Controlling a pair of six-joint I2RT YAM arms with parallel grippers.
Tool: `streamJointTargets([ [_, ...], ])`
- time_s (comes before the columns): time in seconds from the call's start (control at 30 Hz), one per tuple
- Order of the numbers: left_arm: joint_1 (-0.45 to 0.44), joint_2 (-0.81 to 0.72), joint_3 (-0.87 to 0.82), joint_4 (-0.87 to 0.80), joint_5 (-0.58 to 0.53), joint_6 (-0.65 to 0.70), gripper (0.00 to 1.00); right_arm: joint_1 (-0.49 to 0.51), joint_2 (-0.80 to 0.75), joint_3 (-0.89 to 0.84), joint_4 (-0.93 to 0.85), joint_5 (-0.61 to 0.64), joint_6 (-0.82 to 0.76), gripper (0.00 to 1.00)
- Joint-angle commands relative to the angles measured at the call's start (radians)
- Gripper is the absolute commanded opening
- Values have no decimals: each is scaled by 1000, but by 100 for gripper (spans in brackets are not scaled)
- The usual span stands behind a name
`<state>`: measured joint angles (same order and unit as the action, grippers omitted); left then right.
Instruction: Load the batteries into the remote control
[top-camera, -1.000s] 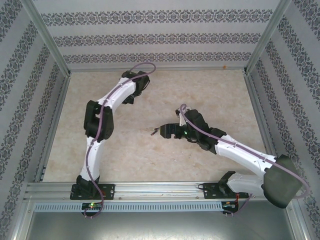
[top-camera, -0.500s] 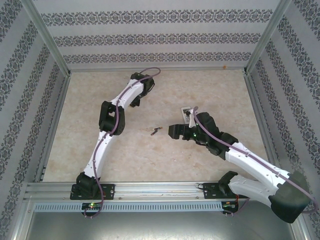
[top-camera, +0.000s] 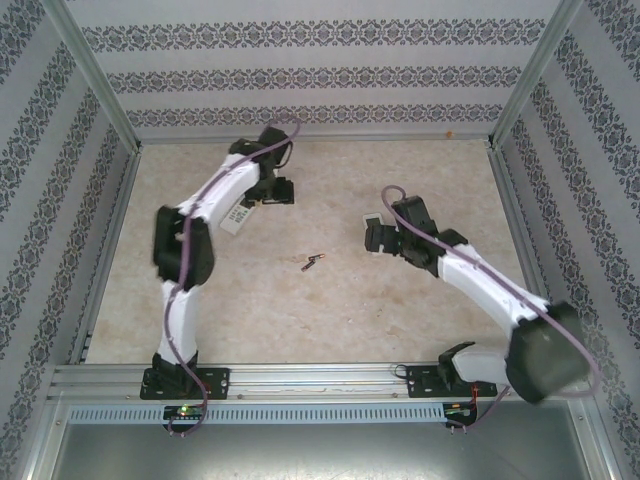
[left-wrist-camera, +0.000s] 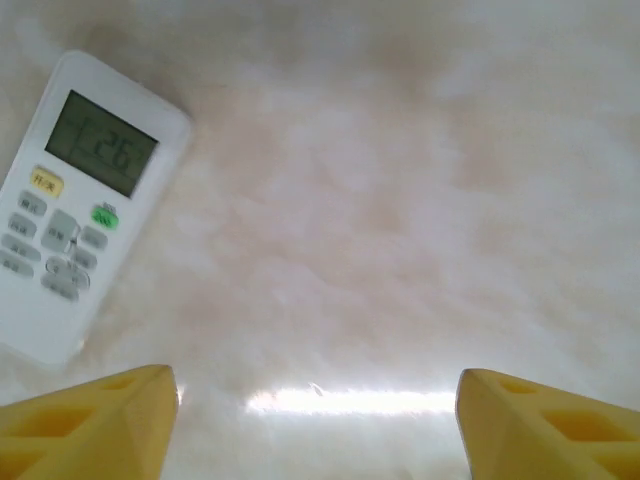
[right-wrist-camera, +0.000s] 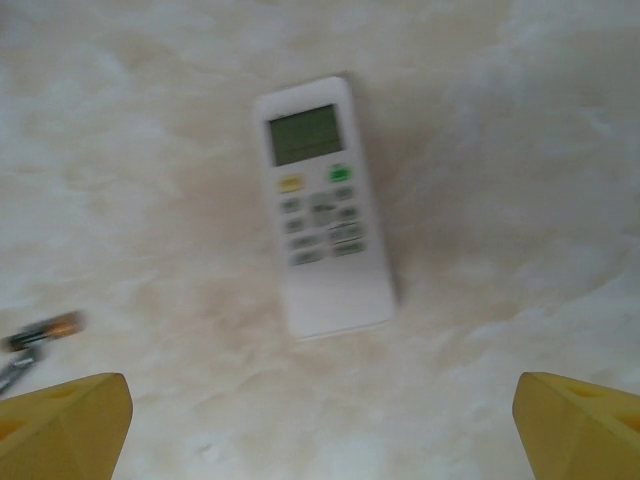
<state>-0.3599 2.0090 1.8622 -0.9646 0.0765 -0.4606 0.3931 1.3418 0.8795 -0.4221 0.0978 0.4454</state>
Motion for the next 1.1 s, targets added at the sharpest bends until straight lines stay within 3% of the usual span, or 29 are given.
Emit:
streamJointTargets([
  [0.0,5,-254,-211,304,226,-41,81,-27,149,87,-20,21,-125,98],
  [0.2,7,-600,-691,715,414,-185,86,-49,429,228,-11,-74,-166,91],
  [0.33,7,-674,-778,700,426,-214,86,-45,517,268,-22,-86,-171,80],
  [0.4,7,-682,-798,690,431,-237,86,-40,527,274,-28,-73,-174,66],
  [0.47,7,-672,-804,686,448,-265,86,-34,503,269,-30,-74,-179,51],
  [0.53,7,-655,-809,712,485,-307,86,-24,436,245,-9,-116,-179,44],
  [0.7,-22,-583,-813,890,610,-433,86,37,197,106,182,-494,-79,43],
  [0.87,-71,-503,-746,851,582,-416,86,169,80,66,246,-578,-54,44],
  [0.97,-79,-466,-735,858,585,-435,76,229,53,69,268,-607,-54,45],
  [1.07,-83,-456,-740,875,584,-454,50,266,51,92,253,-619,-72,46],
])
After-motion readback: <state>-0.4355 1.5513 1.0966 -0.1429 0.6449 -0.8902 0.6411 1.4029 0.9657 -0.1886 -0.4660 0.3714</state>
